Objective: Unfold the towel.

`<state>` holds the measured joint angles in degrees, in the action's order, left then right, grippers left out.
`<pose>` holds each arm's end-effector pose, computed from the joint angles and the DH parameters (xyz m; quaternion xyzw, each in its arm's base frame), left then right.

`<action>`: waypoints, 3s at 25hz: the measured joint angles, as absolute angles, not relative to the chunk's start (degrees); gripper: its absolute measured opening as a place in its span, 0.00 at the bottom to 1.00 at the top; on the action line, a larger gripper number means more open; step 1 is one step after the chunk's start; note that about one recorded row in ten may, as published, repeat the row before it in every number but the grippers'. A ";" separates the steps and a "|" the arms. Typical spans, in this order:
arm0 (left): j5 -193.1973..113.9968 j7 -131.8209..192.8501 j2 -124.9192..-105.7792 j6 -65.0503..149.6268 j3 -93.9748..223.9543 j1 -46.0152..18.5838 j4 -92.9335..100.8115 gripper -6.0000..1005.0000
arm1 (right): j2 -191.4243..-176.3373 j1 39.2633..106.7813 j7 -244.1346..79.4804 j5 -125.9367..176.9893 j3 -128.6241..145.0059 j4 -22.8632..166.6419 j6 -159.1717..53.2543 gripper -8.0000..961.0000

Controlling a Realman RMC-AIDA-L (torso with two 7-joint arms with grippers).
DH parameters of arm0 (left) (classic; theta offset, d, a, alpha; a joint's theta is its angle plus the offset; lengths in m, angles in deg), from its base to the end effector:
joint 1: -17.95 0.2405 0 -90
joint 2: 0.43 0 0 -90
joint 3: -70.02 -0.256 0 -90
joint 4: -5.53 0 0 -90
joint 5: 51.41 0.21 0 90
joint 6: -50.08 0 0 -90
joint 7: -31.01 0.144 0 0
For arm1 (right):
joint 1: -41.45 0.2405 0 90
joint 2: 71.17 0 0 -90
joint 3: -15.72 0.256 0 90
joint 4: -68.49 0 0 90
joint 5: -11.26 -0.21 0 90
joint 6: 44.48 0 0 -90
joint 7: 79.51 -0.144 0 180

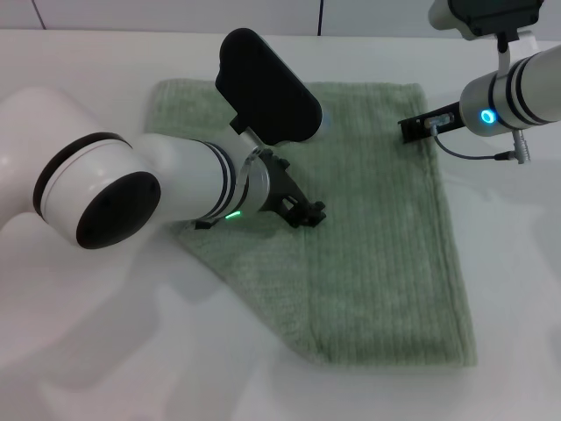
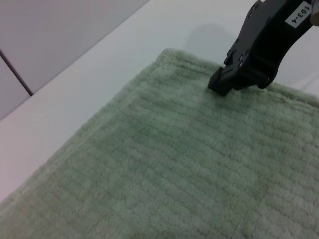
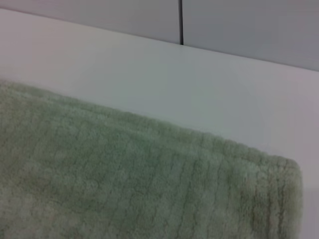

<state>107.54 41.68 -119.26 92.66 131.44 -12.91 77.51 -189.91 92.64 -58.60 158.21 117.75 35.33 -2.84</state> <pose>-0.1503 0.3490 -0.1129 -0.9319 -0.1745 0.0858 0.3060 0.2125 0.4479 -0.0568 -0.8306 0.4408 -0.0539 0.3359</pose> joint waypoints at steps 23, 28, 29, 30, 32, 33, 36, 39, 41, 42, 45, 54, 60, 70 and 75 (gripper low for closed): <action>108.23 40.12 -119.11 98.80 132.26 -14.57 78.15 0.26 | -189.91 92.69 -58.63 158.21 117.75 35.25 -2.72 0.01; 108.41 40.12 -119.17 101.20 132.26 -14.34 80.87 0.12 | -189.91 92.69 -58.63 158.21 117.76 35.28 -2.72 0.01; 109.28 39.61 -119.13 101.88 132.25 -13.91 82.25 0.09 | -189.91 92.69 -58.63 158.21 117.75 35.27 -2.72 0.01; 109.28 39.61 -119.13 101.88 132.25 -13.91 82.25 0.08 | -189.91 92.69 -58.63 158.21 117.75 35.27 -2.72 0.01; 111.03 38.08 -119.10 102.79 132.22 -13.51 83.75 0.05 | -189.91 92.69 -58.64 158.21 117.75 35.24 -2.72 0.01; 112.05 37.09 -119.09 103.46 132.17 -13.36 84.47 0.04 | -189.91 92.69 -58.65 158.22 117.76 35.24 -2.72 0.01; 113.90 35.17 -118.99 105.74 132.01 -12.98 86.99 0.03 | -189.91 92.69 -58.66 158.21 117.75 35.19 -2.72 0.01; 113.95 35.05 -118.89 106.76 132.22 -12.49 88.83 0.03 | -189.91 92.68 -58.66 158.21 117.76 35.10 -2.72 0.01; 113.97 35.09 -118.84 106.97 132.35 -12.11 89.49 0.03 | -189.91 92.69 -58.66 158.21 117.76 35.07 -2.72 0.01; 113.97 35.09 -118.84 106.97 132.35 -12.11 89.49 0.03 | -189.91 92.69 -58.66 158.21 117.76 35.07 -2.72 0.01; 114.00 35.34 -118.78 108.10 132.87 -12.03 89.65 0.03 | -189.91 92.69 -58.66 158.21 117.76 35.01 -2.72 0.01; 114.09 34.97 -118.82 109.40 135.95 -9.86 91.93 0.03 | -189.91 92.68 -58.65 158.21 117.76 35.24 -2.86 0.01; 114.10 35.04 -118.82 109.40 136.79 -8.36 93.66 0.03 | -189.91 92.56 -58.65 158.21 117.76 35.34 -3.01 0.01; 114.09 35.38 -118.72 109.30 136.92 -5.50 96.96 0.03 | -189.91 92.47 -58.62 158.21 117.76 35.46 -3.17 0.01; 114.13 35.55 -118.64 108.79 137.72 -4.48 97.32 0.03 | -189.91 92.42 -58.60 158.21 117.76 35.46 -3.18 0.01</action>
<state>114.13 35.55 -118.64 108.79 137.72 -4.48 97.32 -189.91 92.42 -58.60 158.21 117.76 35.46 -3.18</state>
